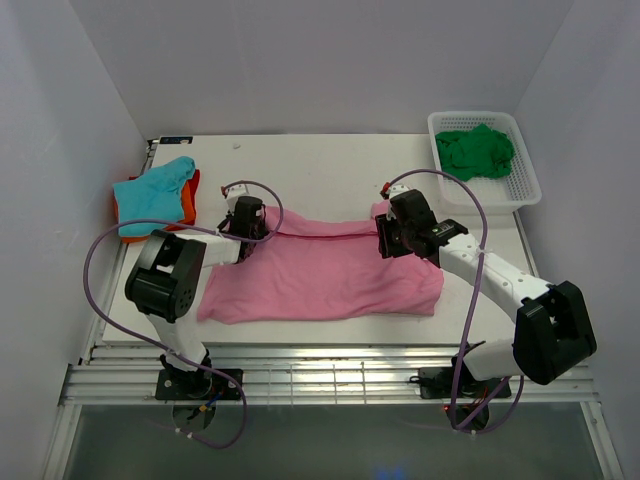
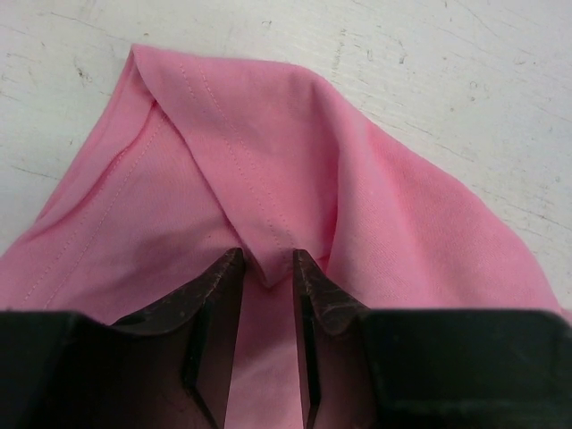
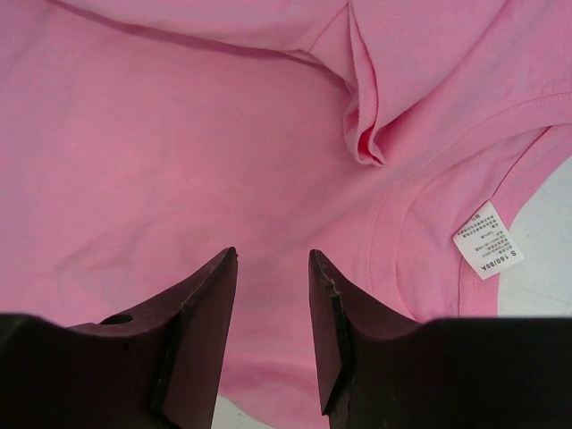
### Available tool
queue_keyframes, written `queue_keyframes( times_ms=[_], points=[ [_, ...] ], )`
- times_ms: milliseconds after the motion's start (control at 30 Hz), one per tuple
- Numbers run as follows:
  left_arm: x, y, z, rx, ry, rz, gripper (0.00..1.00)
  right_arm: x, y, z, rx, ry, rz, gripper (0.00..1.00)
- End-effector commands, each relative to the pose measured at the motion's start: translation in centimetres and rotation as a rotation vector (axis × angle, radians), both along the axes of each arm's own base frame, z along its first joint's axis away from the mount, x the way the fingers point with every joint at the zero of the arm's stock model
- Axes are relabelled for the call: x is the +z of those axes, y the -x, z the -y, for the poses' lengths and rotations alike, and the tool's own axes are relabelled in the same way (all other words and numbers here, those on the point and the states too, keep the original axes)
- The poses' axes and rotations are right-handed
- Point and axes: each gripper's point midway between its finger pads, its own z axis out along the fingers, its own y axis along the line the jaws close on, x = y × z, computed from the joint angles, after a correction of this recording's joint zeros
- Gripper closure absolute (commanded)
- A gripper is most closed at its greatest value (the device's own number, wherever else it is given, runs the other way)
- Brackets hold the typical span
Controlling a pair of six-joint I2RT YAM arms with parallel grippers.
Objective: Fold and stack the t-shirts
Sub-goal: Flatten the tshirt out
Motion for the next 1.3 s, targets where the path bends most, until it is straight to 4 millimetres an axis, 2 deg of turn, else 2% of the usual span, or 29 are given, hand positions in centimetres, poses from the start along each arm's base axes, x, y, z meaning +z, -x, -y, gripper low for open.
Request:
queue_keyframes(
  times_ms=[0, 300, 1100, 1200, 1267],
  points=[
    [-0.2, -0.1, -0.1, 0.001, 0.011, -0.015, 0.61, 0.1, -0.2, -0.2, -0.005, -0.009, 0.008, 0.56],
    [0.6, -0.6, 0.0, 0.002, 0.011, 0.004, 0.7, -0.4, -0.1, -0.3, -0.001, -0.008, -0.002, 0.56],
    [1.5, -1.2, 0.3, 0.001, 0.021, 0.025, 0.71, -1.1, -0.2, -0.5, 0.006, -0.004, -0.021, 0.57],
    [1.5, -1.3, 0.3, 0.004, 0.021, 0.026, 0.76, -1.0, -0.2, -0.6, 0.01, -0.006, -0.017, 0.57],
    [1.6, -1.4, 0.3, 0.006, 0.023, 0.031, 0.91, -1.0, -0.2, -0.6, 0.009, -0.005, -0.017, 0.57]
  ],
)
